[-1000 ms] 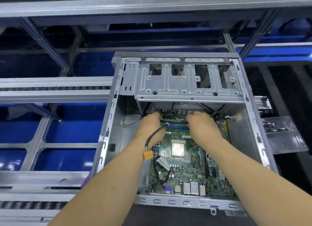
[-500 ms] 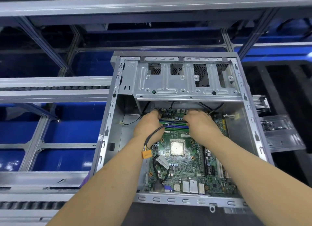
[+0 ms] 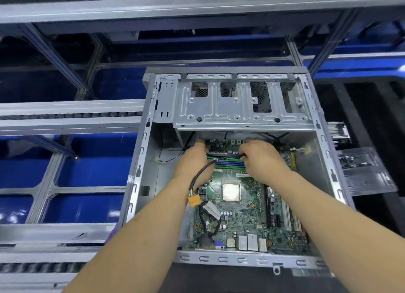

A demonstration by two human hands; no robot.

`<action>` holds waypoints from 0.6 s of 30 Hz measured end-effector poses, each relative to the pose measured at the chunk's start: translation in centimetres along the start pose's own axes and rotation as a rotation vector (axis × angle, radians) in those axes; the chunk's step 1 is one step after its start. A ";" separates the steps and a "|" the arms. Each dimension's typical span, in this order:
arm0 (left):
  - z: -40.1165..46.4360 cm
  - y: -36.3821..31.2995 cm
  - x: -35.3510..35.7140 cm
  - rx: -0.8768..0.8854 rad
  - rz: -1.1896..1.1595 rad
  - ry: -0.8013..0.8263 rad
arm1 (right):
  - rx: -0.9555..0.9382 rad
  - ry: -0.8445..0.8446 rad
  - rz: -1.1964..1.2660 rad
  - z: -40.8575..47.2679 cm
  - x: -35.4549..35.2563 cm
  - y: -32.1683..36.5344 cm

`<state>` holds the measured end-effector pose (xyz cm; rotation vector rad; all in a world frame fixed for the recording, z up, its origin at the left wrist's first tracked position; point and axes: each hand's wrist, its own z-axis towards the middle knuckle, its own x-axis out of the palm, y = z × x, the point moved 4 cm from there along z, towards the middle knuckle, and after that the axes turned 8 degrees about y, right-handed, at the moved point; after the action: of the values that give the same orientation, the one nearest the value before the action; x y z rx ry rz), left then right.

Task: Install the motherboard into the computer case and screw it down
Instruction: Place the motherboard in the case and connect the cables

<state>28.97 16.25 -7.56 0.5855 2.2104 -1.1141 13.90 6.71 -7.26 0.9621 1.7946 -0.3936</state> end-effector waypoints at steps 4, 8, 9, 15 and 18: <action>0.2 0.1 0.2 -0.007 0.068 -0.004 | 0.037 -0.009 0.001 -0.1 0.2 0.1; 0.3 0.3 0.4 -0.008 0.093 -0.015 | 0.051 -0.046 -0.032 -0.6 0.7 0.5; 0.4 0.4 0.4 -0.006 0.089 -0.021 | 0.046 -0.052 -0.043 -0.8 0.8 0.5; 0.4 0.2 0.3 0.012 0.095 -0.058 | 0.057 -0.065 -0.049 -1.0 0.8 0.3; 0.3 0.1 0.2 0.010 0.106 -0.067 | 0.055 -0.068 -0.055 -0.9 0.8 0.3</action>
<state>29.01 16.12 -7.89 0.6523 2.0934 -1.0756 13.44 7.85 -7.49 0.9279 1.7595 -0.5070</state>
